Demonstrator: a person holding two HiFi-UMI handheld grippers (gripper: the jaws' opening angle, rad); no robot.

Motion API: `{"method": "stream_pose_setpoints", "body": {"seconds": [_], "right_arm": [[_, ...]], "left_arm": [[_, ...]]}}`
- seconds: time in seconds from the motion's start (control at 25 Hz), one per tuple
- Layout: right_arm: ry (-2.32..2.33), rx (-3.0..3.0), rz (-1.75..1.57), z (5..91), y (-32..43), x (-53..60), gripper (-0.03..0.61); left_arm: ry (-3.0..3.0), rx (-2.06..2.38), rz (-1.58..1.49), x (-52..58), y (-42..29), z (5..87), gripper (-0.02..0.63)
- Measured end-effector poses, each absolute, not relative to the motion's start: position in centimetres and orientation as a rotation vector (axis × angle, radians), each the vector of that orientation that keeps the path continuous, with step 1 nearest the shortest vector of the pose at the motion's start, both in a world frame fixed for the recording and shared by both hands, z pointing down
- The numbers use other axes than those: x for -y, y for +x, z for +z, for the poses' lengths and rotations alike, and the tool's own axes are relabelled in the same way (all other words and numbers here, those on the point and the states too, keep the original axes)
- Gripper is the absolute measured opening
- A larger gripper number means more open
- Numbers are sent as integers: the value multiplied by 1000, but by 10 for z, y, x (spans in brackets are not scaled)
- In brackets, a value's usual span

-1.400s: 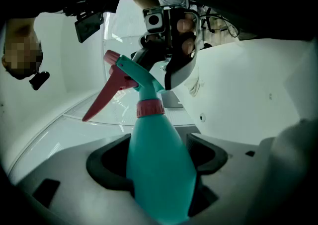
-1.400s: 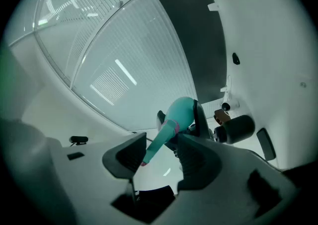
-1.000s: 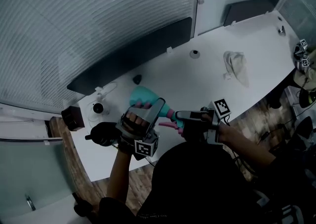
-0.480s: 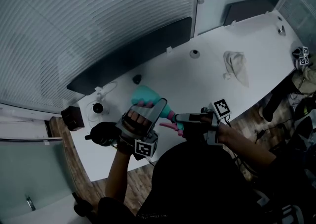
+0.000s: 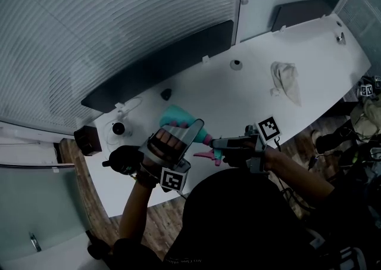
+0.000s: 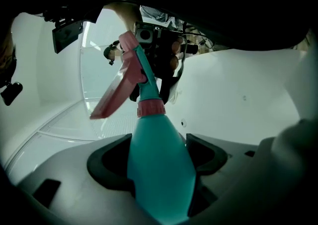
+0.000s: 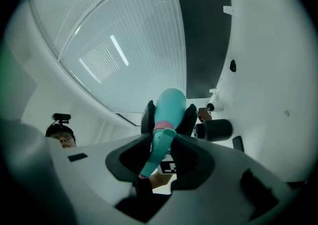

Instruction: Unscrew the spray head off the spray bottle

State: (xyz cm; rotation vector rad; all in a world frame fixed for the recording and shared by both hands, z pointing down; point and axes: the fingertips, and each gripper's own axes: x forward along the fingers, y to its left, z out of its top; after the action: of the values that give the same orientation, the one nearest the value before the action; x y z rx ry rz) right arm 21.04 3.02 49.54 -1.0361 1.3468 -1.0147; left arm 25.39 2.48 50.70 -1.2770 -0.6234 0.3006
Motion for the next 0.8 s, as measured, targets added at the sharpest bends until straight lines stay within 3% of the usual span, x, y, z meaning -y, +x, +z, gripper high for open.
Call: {"method": "stream_pose_setpoints", "body": {"seconds": [0.4,0.8], "right_arm": [[-1426,-1488,-1089,514,224,-42,109],[-1936,-1879,-1161,530,225,-45,91]], "left_arm": [[-1318,761,34,-23,256,535,345],[-1570,1130,-424,-27,233,578,345]]}}
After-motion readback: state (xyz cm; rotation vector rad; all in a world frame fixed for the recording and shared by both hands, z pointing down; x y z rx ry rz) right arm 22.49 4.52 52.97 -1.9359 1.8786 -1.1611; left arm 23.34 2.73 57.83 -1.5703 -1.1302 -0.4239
